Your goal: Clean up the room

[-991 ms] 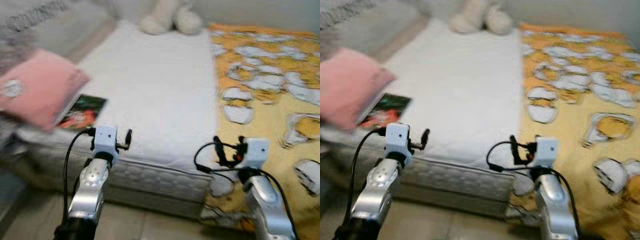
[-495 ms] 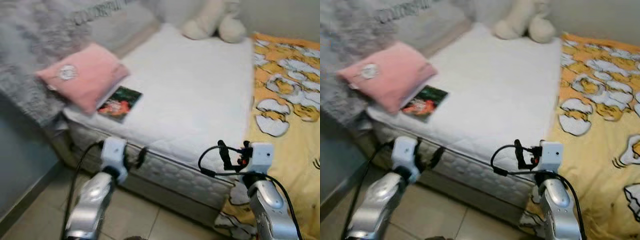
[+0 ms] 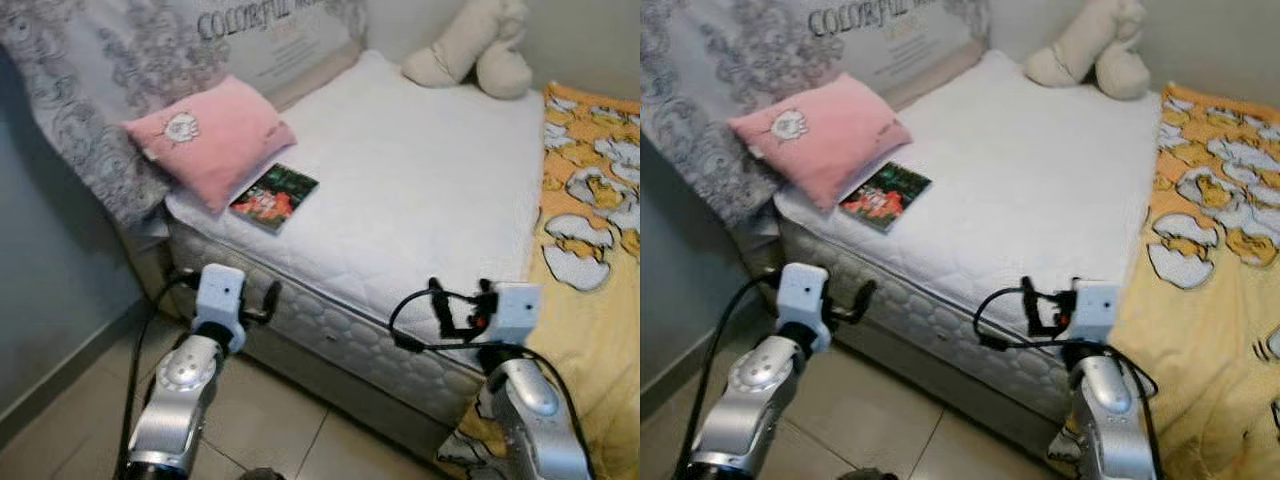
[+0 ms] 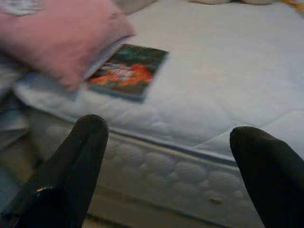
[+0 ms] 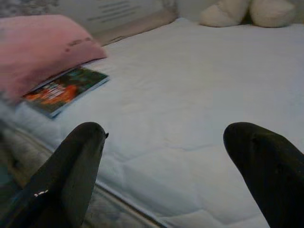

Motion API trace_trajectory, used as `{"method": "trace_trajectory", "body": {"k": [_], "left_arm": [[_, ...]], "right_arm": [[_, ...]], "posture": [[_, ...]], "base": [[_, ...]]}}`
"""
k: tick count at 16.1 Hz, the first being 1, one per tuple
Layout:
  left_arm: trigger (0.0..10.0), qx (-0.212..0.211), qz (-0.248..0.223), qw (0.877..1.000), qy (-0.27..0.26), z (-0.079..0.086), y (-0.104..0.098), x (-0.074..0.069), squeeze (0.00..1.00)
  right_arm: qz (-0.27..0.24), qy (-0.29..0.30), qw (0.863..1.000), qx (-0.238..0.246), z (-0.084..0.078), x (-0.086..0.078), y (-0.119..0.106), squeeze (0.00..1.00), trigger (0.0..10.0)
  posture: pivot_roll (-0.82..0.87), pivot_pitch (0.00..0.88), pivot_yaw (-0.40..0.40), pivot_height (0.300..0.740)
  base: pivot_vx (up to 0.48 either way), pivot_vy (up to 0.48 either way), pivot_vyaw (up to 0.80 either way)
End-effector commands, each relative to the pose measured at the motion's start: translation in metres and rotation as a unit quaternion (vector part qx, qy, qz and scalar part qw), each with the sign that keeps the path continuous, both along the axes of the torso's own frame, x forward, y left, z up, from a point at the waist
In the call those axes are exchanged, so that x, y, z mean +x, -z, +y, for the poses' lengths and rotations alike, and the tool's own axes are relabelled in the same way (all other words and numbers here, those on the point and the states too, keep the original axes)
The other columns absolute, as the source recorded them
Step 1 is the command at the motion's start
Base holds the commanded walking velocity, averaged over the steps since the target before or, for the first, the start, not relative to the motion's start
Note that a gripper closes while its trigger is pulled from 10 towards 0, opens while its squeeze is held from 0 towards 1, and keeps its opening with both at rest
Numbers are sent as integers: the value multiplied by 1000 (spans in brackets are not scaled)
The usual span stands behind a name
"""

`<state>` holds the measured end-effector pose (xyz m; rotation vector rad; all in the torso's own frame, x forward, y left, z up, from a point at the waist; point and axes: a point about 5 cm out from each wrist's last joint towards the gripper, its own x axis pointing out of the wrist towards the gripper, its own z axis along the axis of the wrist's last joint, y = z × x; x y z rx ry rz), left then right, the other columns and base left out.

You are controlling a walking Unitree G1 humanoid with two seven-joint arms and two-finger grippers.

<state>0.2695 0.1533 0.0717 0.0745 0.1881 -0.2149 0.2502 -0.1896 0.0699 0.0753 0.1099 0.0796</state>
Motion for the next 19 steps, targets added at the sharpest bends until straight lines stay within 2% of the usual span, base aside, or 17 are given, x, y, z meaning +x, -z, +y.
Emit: {"method": "trace_trajectory", "body": {"k": [1,5,7,11,15,17,19], "left_arm": [[10000,1,-12,1000,-2,-2,-5,0,0],[10000,-1,-21,1000,-10,0,-6,-2,0],[10000,-15,-31,999,-10,-9,-11,2,0],[10000,-22,-35,999,-25,-12,-12,3,0],[10000,33,-37,997,-55,0,-11,2,0],[10000,20,-49,997,-50,0,-16,3,0],[10000,0,-56,997,-62,0,-20,5,0]], "right_arm": [[-1,4,1000,0,-3,-1,-2,604,10000],[14,-12,1000,-5,-2,-15,4,627,10000],[10,-16,1000,-10,-4,-12,0,635,10000],[4,-31,999,-15,-2,-6,-4,635,10000],[10,-41,999,-13,0,-8,0,655,10000],[13,-43,999,-12,2,-8,3,651,10000],[12,-47,999,-11,4,-8,2,651,10000]], "posture": [[-108,0,1,740],[-116,0,-11,740],[-124,0,-16,740],[-119,0,-17,740],[-109,0,-9,740],[-102,0,-7,740],[-102,0,-7,740]], "base": [[0,0,456],[0,0,456],[135,-197,456],[285,-382,452],[69,-95,455],[0,0,456],[469,0,453]]}}
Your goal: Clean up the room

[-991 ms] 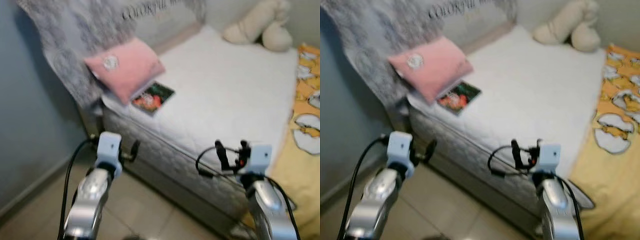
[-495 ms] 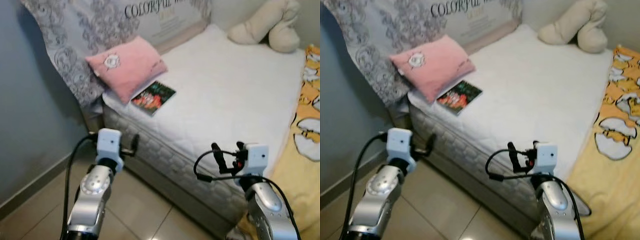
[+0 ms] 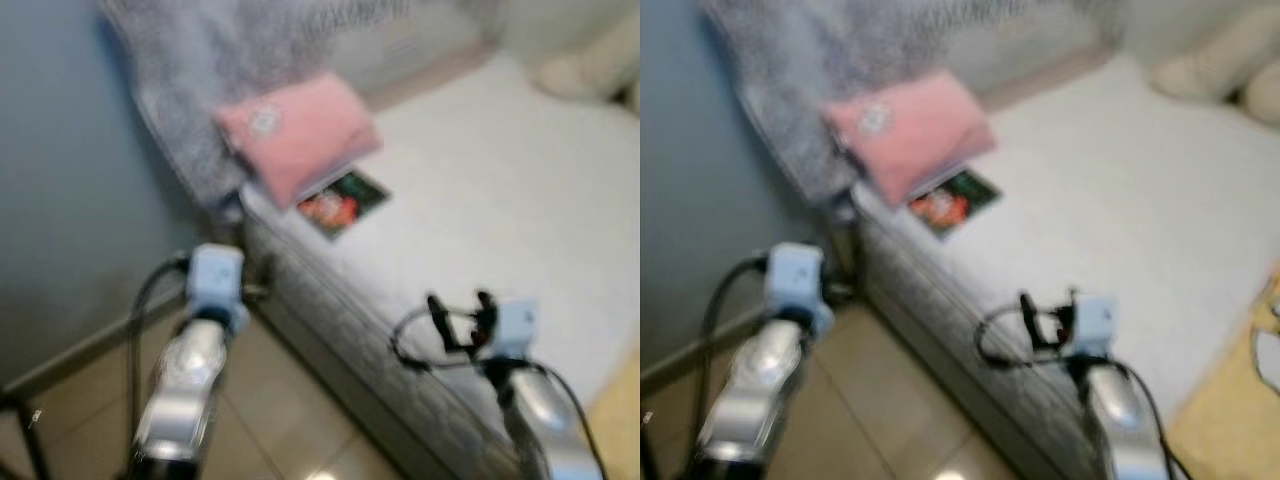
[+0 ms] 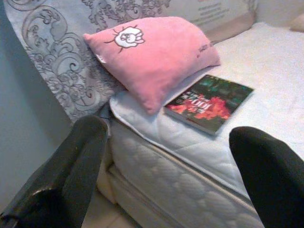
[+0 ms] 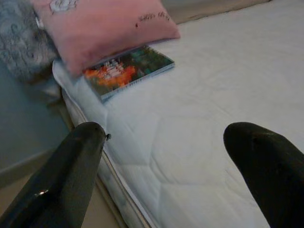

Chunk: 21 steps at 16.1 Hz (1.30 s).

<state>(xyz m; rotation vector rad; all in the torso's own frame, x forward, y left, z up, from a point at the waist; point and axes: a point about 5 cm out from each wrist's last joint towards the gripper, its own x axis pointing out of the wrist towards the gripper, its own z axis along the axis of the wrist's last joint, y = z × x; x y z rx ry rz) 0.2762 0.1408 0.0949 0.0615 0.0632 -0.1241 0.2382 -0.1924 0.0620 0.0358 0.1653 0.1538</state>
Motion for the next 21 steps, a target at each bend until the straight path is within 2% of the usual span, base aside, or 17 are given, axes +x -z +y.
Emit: {"method": "trace_trajectory", "body": {"k": [1,6,9,10,12,13,14,16,21], "left_arm": [[10000,1,8,1000,-30,13,2,-2,0],[10000,-11,8,999,-37,10,2,0,0],[10000,-1,11,999,-31,7,2,5,0],[10000,3,19,1000,-24,4,4,7,0],[10000,12,27,999,-17,2,6,8,0],[10000,14,21,999,-19,3,5,7,0],[10000,23,19,999,-26,6,4,8,0],[10000,12,14,999,-36,9,1,10,0],[10000,26,22,999,-29,5,4,11,0]], "right_arm": [[-13,-11,1000,7,7,5,-5,655,10000],[-7,-22,1000,4,6,4,-4,659,10000],[-12,-20,1000,-2,5,6,-5,663,10000],[-1,-11,1000,2,3,8,-3,596,10000],[-2,-9,1000,2,2,9,-3,557,10000],[-8,-7,1000,3,1,8,-3,588,10000],[-11,-12,1000,-4,2,8,-4,620,10000],[-12,-12,1000,2,4,7,-4,631,10000],[-13,-16,1000,-1,4,7,-4,655,10000]], "posture": [[-101,0,-8,740],[-108,0,-14,740],[-111,0,-11,740],[-111,0,-11,740],[-111,0,-6,740],[-111,0,-6,740],[-112,0,-3,740],[-111,0,-3,740],[-114,0,-5,740]], "base": [[412,240,456],[365,313,455],[464,0,456],[480,0,0],[240,0,0],[0,0,0],[0,-247,669],[309,-364,631],[330,-345,599]]}}
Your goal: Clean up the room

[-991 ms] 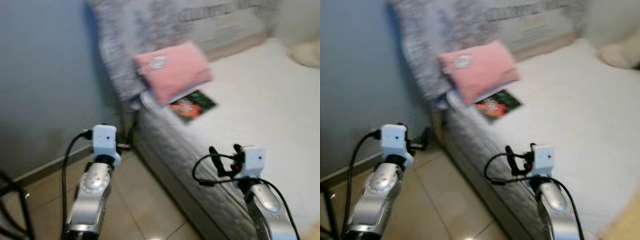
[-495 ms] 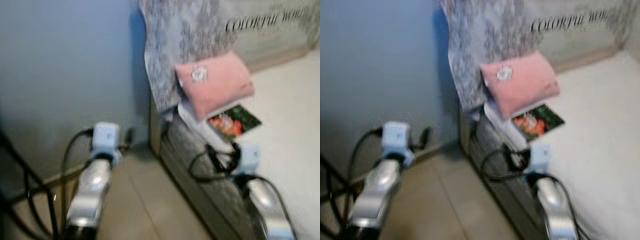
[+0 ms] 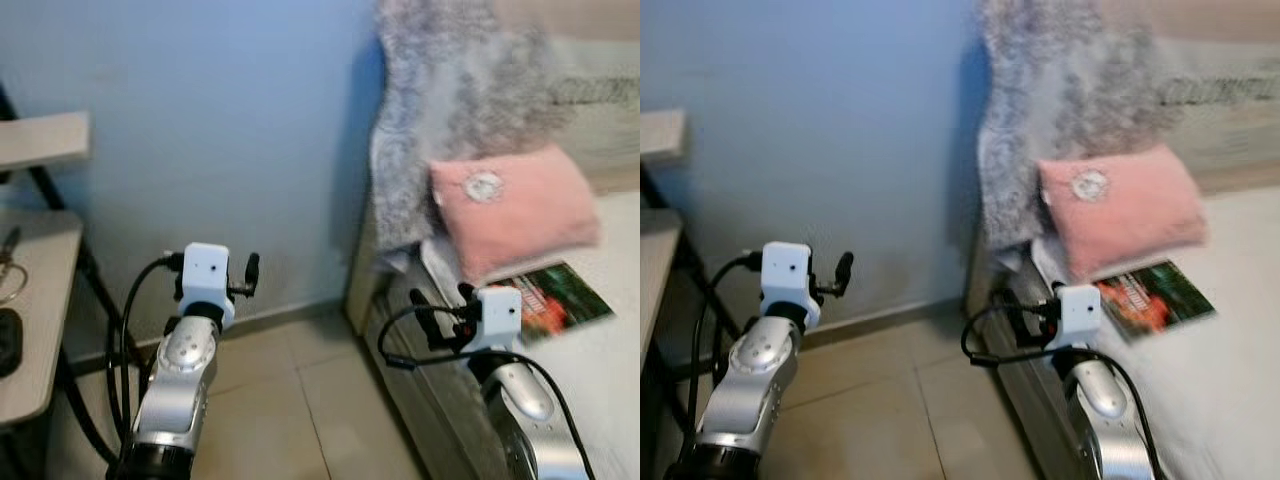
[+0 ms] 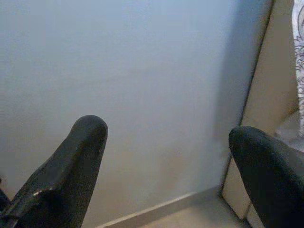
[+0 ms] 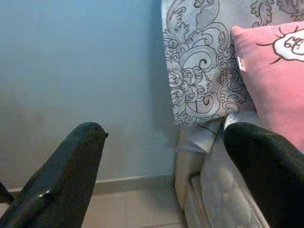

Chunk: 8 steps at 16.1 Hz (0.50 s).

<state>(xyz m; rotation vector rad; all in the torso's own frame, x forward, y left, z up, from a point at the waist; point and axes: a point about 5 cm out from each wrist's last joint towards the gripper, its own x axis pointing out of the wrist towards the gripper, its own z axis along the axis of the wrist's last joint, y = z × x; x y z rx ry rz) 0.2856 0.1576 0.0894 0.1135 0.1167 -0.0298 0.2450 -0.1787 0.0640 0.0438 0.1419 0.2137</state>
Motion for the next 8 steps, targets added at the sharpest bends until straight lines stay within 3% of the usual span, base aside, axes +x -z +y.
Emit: {"method": "trace_trajectory", "body": {"k": [1,3,7,8], "left_arm": [[10000,11,6,1000,13,-11,1,3,0],[10000,-10,-5,1000,17,-10,-2,4,0],[10000,-14,-10,1000,8,-7,-5,6,0],[10000,-15,-9,1000,6,-7,-5,6,0]], "right_arm": [[0,20,1000,-5,-12,0,0,651,10000],[7,25,1000,-13,-12,0,2,580,10000],[3,22,1000,-12,-10,1,1,592,10000],[2,23,1000,-10,-10,1,2,604,10000]], "posture": [[-114,0,-5,740],[-116,0,-4,740],[-113,0,-2,740],[-113,0,-2,740]], "base": [[0,0,594],[174,0,0],[480,0,0],[480,0,763]]}}
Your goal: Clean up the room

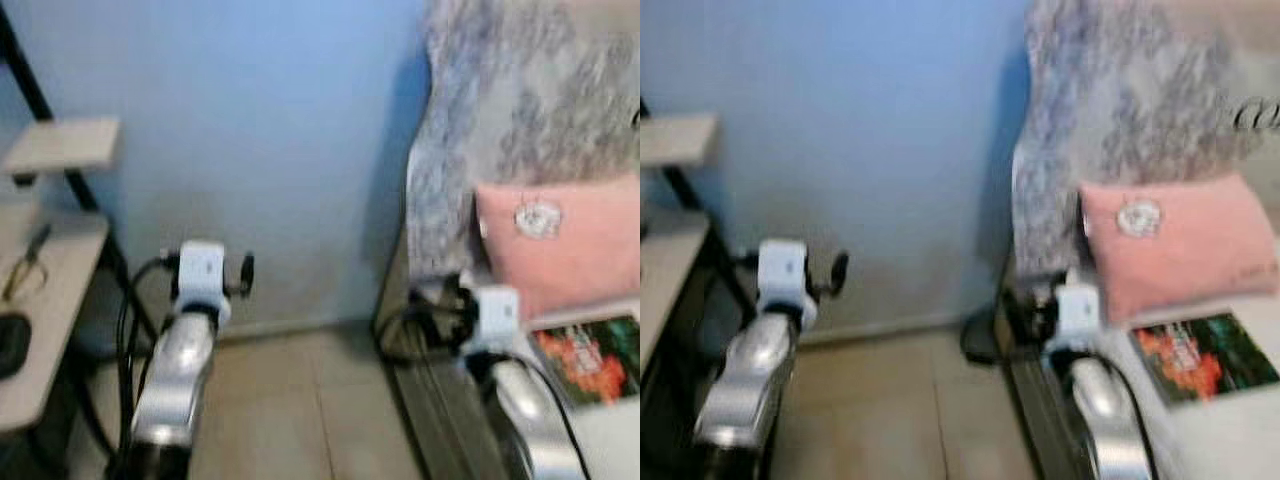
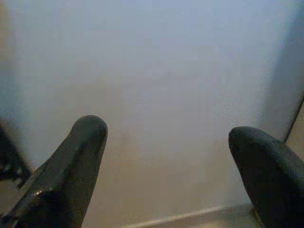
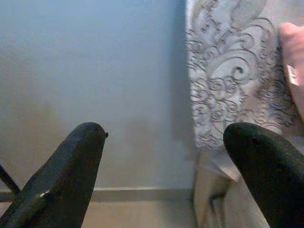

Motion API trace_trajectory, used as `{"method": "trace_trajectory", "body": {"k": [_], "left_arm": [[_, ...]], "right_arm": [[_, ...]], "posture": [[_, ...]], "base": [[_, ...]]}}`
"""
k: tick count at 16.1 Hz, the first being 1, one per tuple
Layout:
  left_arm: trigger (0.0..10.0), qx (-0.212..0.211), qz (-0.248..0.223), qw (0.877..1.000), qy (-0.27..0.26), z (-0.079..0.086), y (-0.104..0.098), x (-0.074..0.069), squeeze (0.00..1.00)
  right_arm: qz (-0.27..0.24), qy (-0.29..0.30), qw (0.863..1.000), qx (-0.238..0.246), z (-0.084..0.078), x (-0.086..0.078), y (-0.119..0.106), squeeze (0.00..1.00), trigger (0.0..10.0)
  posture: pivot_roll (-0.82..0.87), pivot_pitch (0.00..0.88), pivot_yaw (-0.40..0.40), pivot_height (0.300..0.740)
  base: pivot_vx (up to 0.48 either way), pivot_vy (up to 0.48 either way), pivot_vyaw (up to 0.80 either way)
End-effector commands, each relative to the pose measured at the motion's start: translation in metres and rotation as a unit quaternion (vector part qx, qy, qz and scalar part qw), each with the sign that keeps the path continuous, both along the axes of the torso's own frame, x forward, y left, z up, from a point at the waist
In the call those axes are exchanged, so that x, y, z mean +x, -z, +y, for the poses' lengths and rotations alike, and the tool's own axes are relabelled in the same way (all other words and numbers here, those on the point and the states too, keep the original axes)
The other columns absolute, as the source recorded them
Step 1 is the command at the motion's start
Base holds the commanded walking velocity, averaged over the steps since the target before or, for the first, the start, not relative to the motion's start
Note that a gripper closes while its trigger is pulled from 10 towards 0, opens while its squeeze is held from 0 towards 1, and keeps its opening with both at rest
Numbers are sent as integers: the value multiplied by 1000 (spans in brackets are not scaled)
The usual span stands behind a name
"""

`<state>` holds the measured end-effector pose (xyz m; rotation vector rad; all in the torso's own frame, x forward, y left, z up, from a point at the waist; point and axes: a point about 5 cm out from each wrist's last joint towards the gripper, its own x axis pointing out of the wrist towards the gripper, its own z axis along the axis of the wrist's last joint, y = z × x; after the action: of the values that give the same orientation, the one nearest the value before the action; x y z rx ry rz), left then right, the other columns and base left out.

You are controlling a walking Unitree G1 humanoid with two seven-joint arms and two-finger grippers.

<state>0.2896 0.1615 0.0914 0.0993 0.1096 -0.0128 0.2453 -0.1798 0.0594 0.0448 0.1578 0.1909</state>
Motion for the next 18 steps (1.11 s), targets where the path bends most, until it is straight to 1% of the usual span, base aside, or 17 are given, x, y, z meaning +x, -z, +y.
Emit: {"method": "trace_trajectory", "body": {"k": [1,3,4,7,10,13,16,17,18], "left_arm": [[10000,-9,-5,1000,14,-10,-3,2,0],[10000,-12,-6,1000,14,-10,-2,2,0],[10000,-14,-7,1000,15,-11,-3,2,0],[10000,-18,-7,1000,17,-13,-2,0,0],[10000,-11,-3,1000,14,-12,-1,1,0],[10000,-9,-5,1000,17,-10,-2,4,0],[10000,-6,-3,1000,18,-9,-1,3,0],[10000,-8,5,1000,27,-10,3,-3,0],[10000,-17,15,999,44,-7,8,-15,0]], "right_arm": [[-7,11,1000,-11,-9,1,-3,608,10000],[-5,13,1000,-14,-9,0,-2,608,10000],[-2,15,1000,-16,-10,0,-2,588,10000],[5,23,1000,-19,-13,-1,1,529,10000],[5,23,1000,-21,-14,-2,1,506,10000],[-4,22,999,-23,-13,-1,-2,510,10000],[-4,25,999,-21,-11,0,-2,510,10000],[-8,29,999,-15,-12,-3,-4,510,10000],[-10,30,999,-14,-15,-11,-6,518,10000]], "posture": [[-112,0,-3,740],[-112,0,-3,740],[-112,0,-5,740],[-114,0,-7,740],[-115,0,-9,740],[-111,0,-8,740],[-108,0,-7,740],[-108,0,-8,740],[-111,0,-10,740]], "base": [[480,0,731],[480,0,694],[480,0,525],[480,0,0],[0,0,0],[0,0,0],[0,0,0],[0,0,0],[0,0,0]]}}
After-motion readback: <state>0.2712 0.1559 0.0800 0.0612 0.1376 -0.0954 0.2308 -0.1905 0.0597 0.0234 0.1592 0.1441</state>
